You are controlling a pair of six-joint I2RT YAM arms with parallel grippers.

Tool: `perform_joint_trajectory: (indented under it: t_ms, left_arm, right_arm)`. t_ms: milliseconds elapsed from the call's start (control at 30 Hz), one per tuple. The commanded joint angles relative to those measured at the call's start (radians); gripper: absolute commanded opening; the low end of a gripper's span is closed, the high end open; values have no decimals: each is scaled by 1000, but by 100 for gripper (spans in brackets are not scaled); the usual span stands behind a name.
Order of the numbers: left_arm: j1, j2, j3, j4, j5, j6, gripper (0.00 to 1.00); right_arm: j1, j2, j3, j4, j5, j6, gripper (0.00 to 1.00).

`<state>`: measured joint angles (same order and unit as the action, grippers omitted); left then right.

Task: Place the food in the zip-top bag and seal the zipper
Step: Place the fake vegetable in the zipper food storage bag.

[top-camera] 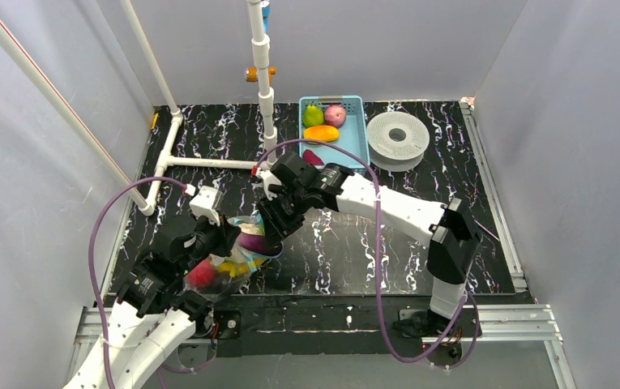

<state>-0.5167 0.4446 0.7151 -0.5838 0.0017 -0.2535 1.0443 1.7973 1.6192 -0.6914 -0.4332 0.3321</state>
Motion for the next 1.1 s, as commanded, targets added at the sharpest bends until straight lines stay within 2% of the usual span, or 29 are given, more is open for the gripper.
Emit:
perform_joint_trajectory:
  t_ms: [0, 233, 367, 633, 800, 933, 1067]
  left_arm:
    - [-5, -7, 5, 45, 40, 10, 0]
    - [-4, 0, 5, 47, 57, 11, 0]
    - [-5, -6, 4, 50, 55, 11, 0]
    - [-5, 0, 3, 54, 69, 11, 0]
    - [-5, -4, 0, 54, 64, 11, 0]
    - [-5, -6, 0, 53, 48, 11, 0]
    - [-5, -2, 2, 47, 28, 11, 0]
  right_arm:
    - [7, 43, 109, 59, -64, 84, 1]
    - [4, 120, 103, 243, -197, 263, 17]
    - [4, 132, 14, 455, -282, 424, 30]
    - [-12, 173, -32, 621, -239, 554, 43]
    - [-15, 214, 1, 619, -235, 556, 56]
    - [-22, 162, -76, 620, -249, 523, 68]
    - [-36, 95, -192, 627, -304, 489, 69]
